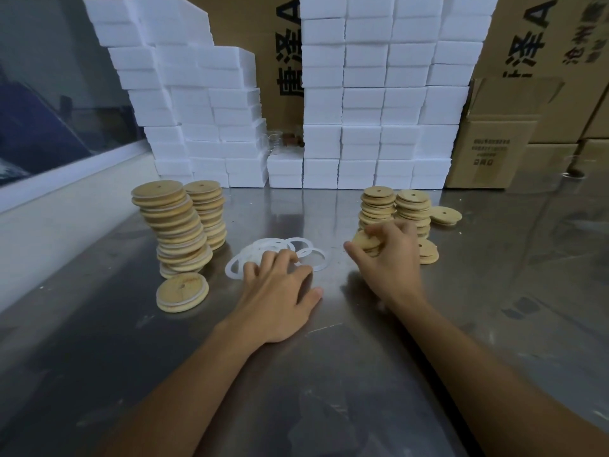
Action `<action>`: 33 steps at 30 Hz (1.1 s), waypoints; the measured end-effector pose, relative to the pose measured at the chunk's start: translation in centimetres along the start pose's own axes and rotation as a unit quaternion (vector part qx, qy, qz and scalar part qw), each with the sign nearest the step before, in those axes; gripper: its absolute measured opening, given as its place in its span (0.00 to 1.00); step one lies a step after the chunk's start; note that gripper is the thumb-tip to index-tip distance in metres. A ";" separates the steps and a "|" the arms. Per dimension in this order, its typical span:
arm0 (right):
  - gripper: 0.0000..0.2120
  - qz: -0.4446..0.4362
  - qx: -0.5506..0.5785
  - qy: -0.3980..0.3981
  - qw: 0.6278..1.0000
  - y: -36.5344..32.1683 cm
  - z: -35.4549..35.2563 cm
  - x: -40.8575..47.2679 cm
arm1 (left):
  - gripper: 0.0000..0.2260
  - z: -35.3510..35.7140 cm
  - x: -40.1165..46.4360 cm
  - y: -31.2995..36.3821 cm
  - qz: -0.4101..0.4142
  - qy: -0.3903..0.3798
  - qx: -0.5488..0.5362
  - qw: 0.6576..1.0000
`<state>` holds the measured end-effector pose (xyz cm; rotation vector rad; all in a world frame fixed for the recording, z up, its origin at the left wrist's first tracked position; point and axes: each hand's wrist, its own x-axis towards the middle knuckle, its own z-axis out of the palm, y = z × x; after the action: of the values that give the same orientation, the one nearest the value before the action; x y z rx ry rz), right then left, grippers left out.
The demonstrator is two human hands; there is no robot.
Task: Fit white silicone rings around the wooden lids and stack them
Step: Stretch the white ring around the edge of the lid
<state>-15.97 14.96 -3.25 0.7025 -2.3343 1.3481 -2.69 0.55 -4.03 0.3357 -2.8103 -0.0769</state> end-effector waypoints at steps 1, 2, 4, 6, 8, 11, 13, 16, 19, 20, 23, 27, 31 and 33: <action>0.19 -0.010 0.010 -0.007 1.000 -0.2 0.1 -0.1 | 0.19 -0.1 0.0 0.0 0.002 0.006 -0.008 1.000; 0.18 -0.018 0.019 -0.013 1.000 -0.4 0.2 -0.1 | 0.18 -0.2 -0.1 0.0 0.005 0.011 -0.017 1.000; 0.16 -0.022 0.041 -0.025 0.999 -0.6 0.5 -0.3 | 0.15 -0.4 -0.1 0.2 0.011 0.018 -0.033 0.999; 0.13 -0.011 0.072 -0.038 0.997 -1.0 0.7 -0.6 | 0.10 -0.6 -0.2 0.3 0.014 0.021 -0.053 0.998; 0.12 0.000 0.094 -0.049 0.994 -1.2 0.8 -0.6 | 0.06 -0.9 -0.3 0.5 0.018 0.038 -0.076 0.996; 0.20 0.029 0.139 -0.050 0.989 -1.0 0.6 -0.5 | 0.07 -1.2 -0.4 0.9 0.027 0.056 -0.083 0.995; 0.27 0.076 0.206 -0.067 0.973 -1.0 0.5 -0.6 | 0.07 -1.2 -0.3 1.0 0.023 0.046 -0.094 0.994; 0.19 0.094 0.261 -0.082 0.957 -1.2 0.6 -0.7 | 0.05 -1.2 -0.2 1.1 0.025 0.039 -0.100 0.994; 0.09 0.078 0.259 -0.082 0.959 -1.3 0.7 -0.7 | 0.08 -1.0 -0.1 1.0 0.023 0.036 -0.120 0.992; 0.09 0.076 0.256 -0.085 0.960 -1.2 0.6 -0.7 | 0.09 -0.9 -0.1 0.9 0.017 0.035 -0.131 0.991; 0.10 0.083 0.257 -0.096 0.958 -1.4 0.6 -0.8 | 0.11 -0.3 0.0 0.7 -0.001 0.030 -0.161 0.986; 0.14 0.057 0.297 -0.117 0.946 -1.9 0.2 -1.2 | 0.11 -0.8 0.1 1.0 -0.061 0.090 -0.447 0.888; 0.12 0.057 0.344 -0.188 0.918 -3.4 0.5 -1.9 | 0.06 -1.8 0.2 0.6 -0.109 0.061 -0.691 0.712; 0.15 0.089 0.376 -0.228 0.894 -4.1 0.7 -2.4 | 0.06 -2.0 0.2 0.3 -0.104 0.037 -0.754 0.648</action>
<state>-11.70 13.14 -1.95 1.1410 -2.1869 2.4473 -2.32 0.74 -2.08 0.1721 -1.6497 -2.1223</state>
